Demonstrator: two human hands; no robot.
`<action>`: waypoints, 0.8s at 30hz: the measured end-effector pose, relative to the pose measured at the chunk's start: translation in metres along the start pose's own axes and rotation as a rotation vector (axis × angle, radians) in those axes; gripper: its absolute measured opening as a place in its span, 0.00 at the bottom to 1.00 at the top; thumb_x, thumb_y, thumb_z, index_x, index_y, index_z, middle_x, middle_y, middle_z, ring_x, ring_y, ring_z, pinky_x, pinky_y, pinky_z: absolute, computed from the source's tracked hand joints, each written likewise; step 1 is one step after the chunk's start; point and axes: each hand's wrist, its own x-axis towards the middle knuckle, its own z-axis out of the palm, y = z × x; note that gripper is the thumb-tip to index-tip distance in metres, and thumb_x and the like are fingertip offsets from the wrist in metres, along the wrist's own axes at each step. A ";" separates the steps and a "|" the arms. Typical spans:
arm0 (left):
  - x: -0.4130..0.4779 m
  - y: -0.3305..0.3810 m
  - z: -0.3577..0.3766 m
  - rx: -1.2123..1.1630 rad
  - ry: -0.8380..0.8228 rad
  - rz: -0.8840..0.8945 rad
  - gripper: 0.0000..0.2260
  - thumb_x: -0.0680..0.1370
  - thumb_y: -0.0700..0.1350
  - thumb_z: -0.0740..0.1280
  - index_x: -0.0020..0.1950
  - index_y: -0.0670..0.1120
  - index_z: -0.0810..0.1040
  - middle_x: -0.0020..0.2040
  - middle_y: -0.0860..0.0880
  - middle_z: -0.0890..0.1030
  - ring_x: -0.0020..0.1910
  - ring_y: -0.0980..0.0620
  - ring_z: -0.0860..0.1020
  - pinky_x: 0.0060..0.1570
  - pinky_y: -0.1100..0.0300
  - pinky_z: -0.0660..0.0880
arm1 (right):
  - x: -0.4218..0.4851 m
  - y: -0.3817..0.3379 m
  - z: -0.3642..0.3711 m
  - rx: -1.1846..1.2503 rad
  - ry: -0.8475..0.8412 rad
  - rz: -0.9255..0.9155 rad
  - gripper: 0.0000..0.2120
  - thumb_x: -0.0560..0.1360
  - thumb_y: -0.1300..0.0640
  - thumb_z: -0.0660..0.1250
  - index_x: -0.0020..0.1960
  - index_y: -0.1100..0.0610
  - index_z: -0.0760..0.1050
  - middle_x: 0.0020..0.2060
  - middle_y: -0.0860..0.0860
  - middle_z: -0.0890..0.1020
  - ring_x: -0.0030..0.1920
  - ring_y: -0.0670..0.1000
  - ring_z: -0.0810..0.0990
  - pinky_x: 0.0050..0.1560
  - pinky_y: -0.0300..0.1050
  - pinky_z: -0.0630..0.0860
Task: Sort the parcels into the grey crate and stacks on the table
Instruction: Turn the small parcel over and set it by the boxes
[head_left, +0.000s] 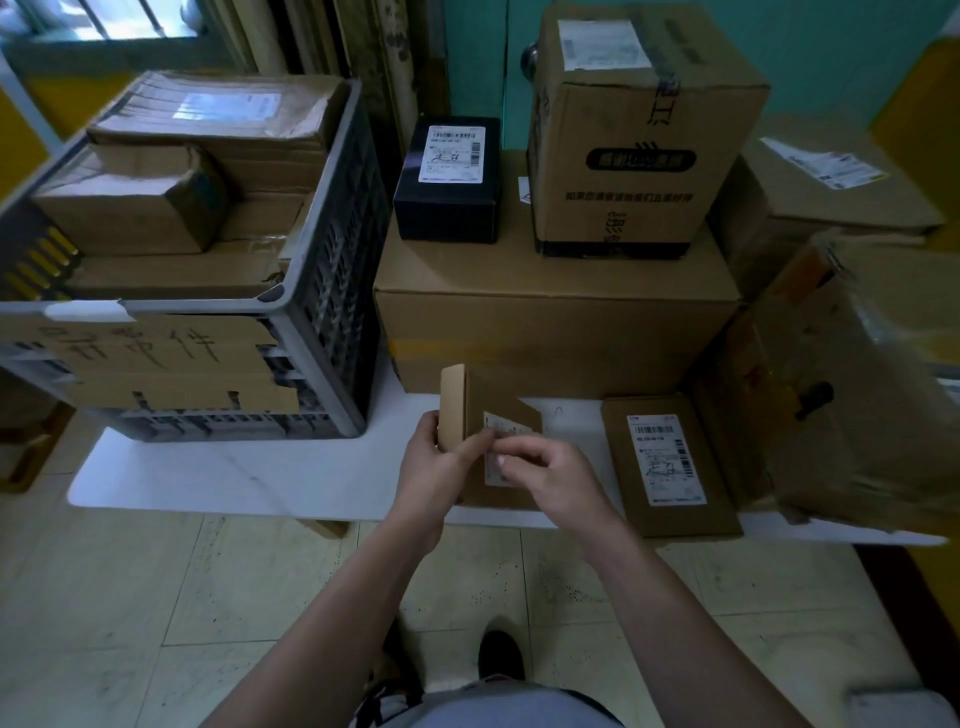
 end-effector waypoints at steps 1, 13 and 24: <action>0.001 -0.001 -0.001 0.015 0.011 0.012 0.17 0.76 0.48 0.73 0.63 0.50 0.75 0.53 0.50 0.83 0.52 0.50 0.82 0.52 0.52 0.80 | 0.000 0.002 0.001 -0.005 0.004 -0.001 0.11 0.78 0.62 0.68 0.52 0.47 0.83 0.50 0.44 0.85 0.54 0.43 0.81 0.60 0.43 0.78; 0.001 -0.012 -0.012 -0.106 0.213 -0.004 0.11 0.77 0.52 0.73 0.53 0.49 0.75 0.45 0.47 0.85 0.44 0.46 0.83 0.48 0.48 0.78 | 0.014 0.032 0.000 -0.291 0.405 0.024 0.37 0.66 0.42 0.77 0.71 0.44 0.68 0.63 0.48 0.70 0.63 0.52 0.74 0.58 0.55 0.79; 0.014 -0.014 -0.028 -0.040 0.339 0.045 0.10 0.81 0.55 0.66 0.56 0.51 0.82 0.49 0.50 0.82 0.46 0.55 0.77 0.42 0.58 0.70 | 0.011 0.028 -0.017 -0.034 0.469 0.155 0.38 0.73 0.53 0.75 0.77 0.44 0.60 0.71 0.50 0.71 0.54 0.46 0.79 0.46 0.43 0.79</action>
